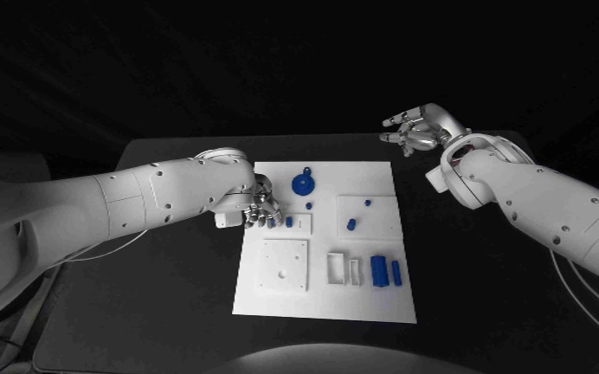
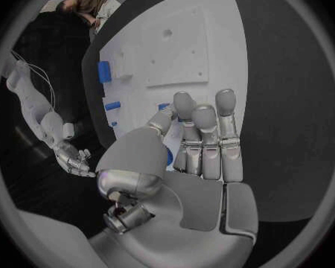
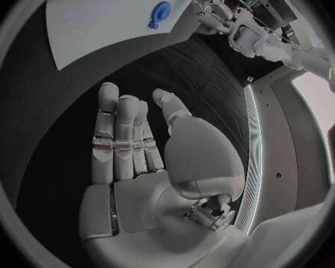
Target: Assemble the parts on the task board
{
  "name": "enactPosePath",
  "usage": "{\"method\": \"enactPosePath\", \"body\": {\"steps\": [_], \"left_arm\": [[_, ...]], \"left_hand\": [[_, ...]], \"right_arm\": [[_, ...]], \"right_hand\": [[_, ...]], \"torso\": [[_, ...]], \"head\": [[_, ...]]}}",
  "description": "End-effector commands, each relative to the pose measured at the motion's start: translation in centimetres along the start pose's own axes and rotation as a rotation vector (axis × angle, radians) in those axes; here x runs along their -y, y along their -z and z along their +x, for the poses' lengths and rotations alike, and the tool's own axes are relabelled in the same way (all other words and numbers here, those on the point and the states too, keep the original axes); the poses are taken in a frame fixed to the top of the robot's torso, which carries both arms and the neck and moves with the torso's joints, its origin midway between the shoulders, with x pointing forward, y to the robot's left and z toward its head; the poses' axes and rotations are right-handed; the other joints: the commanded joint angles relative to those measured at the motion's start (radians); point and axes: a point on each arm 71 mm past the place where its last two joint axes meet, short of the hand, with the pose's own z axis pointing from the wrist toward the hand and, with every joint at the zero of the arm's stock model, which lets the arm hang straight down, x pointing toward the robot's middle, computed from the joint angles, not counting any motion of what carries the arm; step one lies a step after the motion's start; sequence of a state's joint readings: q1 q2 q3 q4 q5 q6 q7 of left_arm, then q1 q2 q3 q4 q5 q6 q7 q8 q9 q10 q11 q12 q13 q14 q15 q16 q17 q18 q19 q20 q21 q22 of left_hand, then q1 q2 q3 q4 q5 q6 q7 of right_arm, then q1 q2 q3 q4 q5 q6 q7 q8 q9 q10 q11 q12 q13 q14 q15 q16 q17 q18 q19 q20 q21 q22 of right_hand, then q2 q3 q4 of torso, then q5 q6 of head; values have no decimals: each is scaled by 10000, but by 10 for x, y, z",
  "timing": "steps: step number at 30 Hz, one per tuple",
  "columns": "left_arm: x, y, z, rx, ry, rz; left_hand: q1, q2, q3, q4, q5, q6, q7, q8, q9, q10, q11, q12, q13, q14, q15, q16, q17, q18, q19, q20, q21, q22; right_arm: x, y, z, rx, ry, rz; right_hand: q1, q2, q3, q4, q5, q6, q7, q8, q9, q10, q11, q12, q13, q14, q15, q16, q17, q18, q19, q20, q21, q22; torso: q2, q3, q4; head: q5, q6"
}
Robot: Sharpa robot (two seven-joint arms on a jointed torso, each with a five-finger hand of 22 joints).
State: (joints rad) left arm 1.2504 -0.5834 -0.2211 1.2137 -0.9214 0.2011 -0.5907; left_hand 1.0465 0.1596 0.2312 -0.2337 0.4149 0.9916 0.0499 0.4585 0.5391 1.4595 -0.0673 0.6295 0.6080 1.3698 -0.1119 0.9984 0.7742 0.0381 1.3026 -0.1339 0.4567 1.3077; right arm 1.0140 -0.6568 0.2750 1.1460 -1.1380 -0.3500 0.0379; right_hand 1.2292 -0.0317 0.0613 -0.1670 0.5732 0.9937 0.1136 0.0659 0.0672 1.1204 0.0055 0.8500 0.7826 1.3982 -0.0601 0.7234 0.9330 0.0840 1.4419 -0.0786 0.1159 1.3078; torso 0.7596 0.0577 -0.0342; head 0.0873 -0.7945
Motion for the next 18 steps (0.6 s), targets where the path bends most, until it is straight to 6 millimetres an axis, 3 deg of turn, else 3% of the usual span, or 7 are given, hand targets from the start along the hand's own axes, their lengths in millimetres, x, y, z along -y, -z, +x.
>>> {"method": "enactPosePath", "body": {"steps": [1, 18], "left_arm": [[2, -1, 2, -379, -286, 43], [1, -3, 2, -1159, -789, -185]], "left_hand": [[268, 135, 584, -502, 66, 397, -435, 15, -1, -60, -30, 58, 12, -22, 17, 45, 8, -122, -59, 21, 42, 186], [344, 117, 603, -511, 62, 398, -416, -30, -19, -127, -10, 115, 29, -97, 58, 118, 27, -114, -152, 60, 86, 191]], "right_arm": [[0, 0, 1, -123, 40, -9], [0, 0, 2, -171, 35, 4]], "right_hand": [[-54, -68, 69, -18, 22, 0, 79, -34, -4, -60, 5, 3, -6, -52, 4, 14, -10, 90, 65, 12, -61, 144], [-54, -68, 69, -18, 22, 0, 79, -34, -4, -60, 5, 3, -6, -52, 4, 14, -10, 90, 65, 12, -61, 144]], "torso": [[-5, -6, -8], [-8, -21, 13]], "head": [[4, 3], [-13, -34]]}}
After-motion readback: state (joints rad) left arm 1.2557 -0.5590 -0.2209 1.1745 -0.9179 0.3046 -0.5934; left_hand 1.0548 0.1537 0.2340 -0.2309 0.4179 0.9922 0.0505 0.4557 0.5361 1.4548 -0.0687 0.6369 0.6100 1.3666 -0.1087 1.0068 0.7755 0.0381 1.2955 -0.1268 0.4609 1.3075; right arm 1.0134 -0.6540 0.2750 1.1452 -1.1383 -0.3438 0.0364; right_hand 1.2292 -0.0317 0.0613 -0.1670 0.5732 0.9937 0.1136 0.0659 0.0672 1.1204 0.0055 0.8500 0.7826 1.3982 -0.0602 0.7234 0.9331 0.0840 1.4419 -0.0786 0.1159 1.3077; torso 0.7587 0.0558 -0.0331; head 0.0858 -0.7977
